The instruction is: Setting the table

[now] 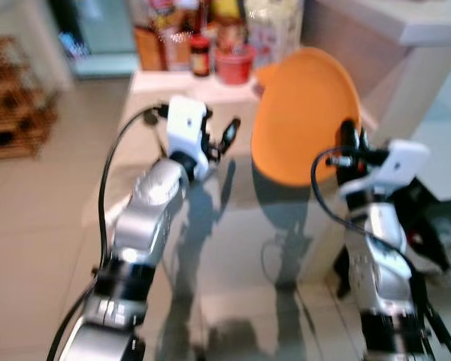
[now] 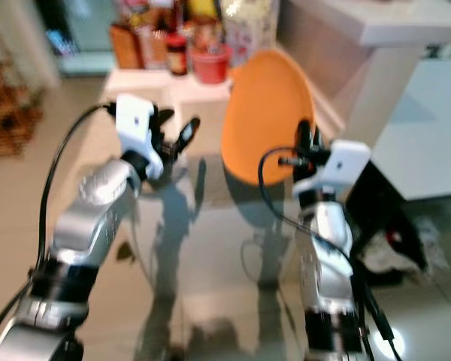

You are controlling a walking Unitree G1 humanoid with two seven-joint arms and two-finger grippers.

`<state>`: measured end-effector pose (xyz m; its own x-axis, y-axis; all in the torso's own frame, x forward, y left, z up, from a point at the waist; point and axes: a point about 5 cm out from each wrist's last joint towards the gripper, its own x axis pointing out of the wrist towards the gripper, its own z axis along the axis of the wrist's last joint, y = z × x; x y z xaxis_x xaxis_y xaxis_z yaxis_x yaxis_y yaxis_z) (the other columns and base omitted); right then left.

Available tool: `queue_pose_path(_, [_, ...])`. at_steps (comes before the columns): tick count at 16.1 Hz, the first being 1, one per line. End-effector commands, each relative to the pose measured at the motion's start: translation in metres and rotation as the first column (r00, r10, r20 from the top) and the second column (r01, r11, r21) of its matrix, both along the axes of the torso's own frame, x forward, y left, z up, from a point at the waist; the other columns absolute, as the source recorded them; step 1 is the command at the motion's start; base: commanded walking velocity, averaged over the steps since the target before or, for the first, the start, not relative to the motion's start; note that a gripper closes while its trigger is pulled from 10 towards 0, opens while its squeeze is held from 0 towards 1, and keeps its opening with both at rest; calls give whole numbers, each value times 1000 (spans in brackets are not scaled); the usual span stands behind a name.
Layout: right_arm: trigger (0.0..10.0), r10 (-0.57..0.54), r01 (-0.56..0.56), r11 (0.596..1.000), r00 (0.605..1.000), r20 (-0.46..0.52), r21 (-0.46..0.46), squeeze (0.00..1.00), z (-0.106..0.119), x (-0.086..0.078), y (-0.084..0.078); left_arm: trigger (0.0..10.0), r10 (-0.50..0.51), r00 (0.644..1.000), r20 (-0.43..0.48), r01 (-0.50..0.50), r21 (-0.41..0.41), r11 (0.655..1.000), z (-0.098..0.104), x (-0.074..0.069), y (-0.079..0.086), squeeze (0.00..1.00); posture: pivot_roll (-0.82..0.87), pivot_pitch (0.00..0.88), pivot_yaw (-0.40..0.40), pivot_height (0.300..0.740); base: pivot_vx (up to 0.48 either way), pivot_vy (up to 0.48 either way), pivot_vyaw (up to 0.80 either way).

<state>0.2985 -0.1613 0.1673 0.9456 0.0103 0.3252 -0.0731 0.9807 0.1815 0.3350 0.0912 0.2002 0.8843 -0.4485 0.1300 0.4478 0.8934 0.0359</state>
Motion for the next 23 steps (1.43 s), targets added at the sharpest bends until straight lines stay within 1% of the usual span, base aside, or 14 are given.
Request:
queue_pose_path(1, [0,15,-17,999,997,-79,-30,0,-14,1,3,10000,-5,1000,0,5,3,1000,2,1,-2,0,22,0,32,740,0,0,0])
queue_pose_path(5, [0,16,-20,999,997,-74,-44,0,-14,1,3,10000,-5,1000,-5,5,2,1000,0,0,-3,0,17,0,30,740,0,0,0])
queue_pose_path(8, [0,12,-16,998,997,-77,-58,0,-14,1,3,10000,-4,1000,-7,4,3,1000,-1,1,-3,0,16,0,29,740,0,0,690])
queue_pose_path(9, [0,1,-5,999,996,-85,-46,0,-16,2,1,10000,-3,1000,-7,3,2,1000,-1,1,-4,0,16,0,28,740,0,0,0])
queue_pose_path(12, [0,-14,6,997,994,-111,-71,0,-21,2,-1,10000,5,1000,-7,-5,-2,1000,-1,2,-3,0,18,0,27,740,0,0,0])
queue_pose_path(14, [0,-15,6,997,994,-111,-73,0,-22,2,-1,10000,-1,1000,-3,1,-2,1000,0,2,-4,0,23,0,26,740,0,0,0])
queue_pose_path(15, [0,-24,18,998,995,-95,-63,0,-20,0,-4,10000,-23,1000,2,23,2,1000,-1,-1,-6,0,24,0,27,740,0,0,0])
queue_pose_path(17, [0,-27,22,998,995,-92,-61,0,-20,-3,-7,10000,-88,996,-7,88,2,996,-6,-9,-11,0,23,0,30,740,0,0,0])
queue_pose_path(18, [0,-30,24,998,995,-92,-61,0,-20,-6,-8,10000,-155,988,-14,155,11,988,-12,-18,-17,0,20,0,32,740,0,0,0])
queue_pose_path(19, [0,-33,28,998,995,-94,-59,0,-22,-9,-9,10000,-238,971,-8,238,37,971,-16,-30,-25,0,19,0,33,740,0,0,0])
queue_pose_path(20, [0,-34,28,998,995,-95,-59,0,-22,-8,-9,10000,-247,969,-9,247,36,968,-17,-31,-26,0,20,0,33,740,0,0,0])
queue_pose_path(21, [0,-40,34,998,995,-96,-59,0,-22,-9,-9,10000,-264,965,-1,263,52,963,-17,-34,-32,0,21,0,30,740,0,0,0])
queue_pose_path(23, [0,-45,39,997,994,-96,-68,0,-21,-6,-9,10000,-266,964,2,266,62,962,-15,-33,-35,0,18,0,30,740,0,0,759])
